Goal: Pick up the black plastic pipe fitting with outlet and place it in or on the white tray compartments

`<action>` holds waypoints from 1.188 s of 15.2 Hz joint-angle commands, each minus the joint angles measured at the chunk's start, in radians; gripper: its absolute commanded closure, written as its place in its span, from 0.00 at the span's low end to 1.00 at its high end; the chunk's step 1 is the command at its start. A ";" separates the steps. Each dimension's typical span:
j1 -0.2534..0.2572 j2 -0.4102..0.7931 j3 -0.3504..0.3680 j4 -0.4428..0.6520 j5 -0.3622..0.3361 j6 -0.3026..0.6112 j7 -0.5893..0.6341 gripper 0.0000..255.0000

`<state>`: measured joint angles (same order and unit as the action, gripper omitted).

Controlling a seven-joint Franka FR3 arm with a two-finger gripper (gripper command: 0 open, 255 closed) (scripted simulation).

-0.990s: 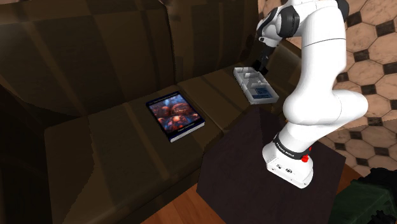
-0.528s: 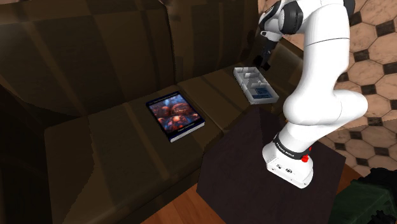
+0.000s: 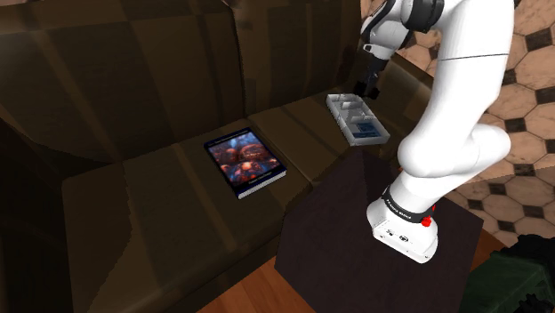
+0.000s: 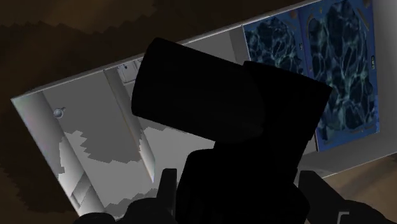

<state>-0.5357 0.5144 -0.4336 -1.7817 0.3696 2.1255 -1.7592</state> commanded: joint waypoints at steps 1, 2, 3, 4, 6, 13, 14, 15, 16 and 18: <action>0.038 -0.076 -0.010 -0.106 -0.018 0.038 0.017 1.00; 0.056 -0.112 -0.014 -0.158 -0.028 0.058 0.027 1.00; 0.071 -0.143 -0.017 -0.201 -0.038 0.074 0.037 1.00; 0.068 -0.135 -0.014 -0.204 -0.032 0.084 0.033 1.00; 0.064 -0.117 -0.007 -0.208 -0.020 0.104 0.023 1.00; 0.047 -0.049 0.018 -0.214 0.025 0.170 -0.011 1.00; 0.044 -0.039 0.021 -0.214 0.032 0.179 -0.016 1.00; 0.041 -0.029 0.025 -0.214 0.038 0.188 -0.021 1.00; 0.038 -0.019 0.030 -0.214 0.045 0.197 -0.026 1.00; 0.032 0.004 0.039 -0.212 0.059 0.216 -0.036 1.00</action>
<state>-0.4985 0.5034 -0.4001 -1.9971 0.4196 2.3306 -1.7873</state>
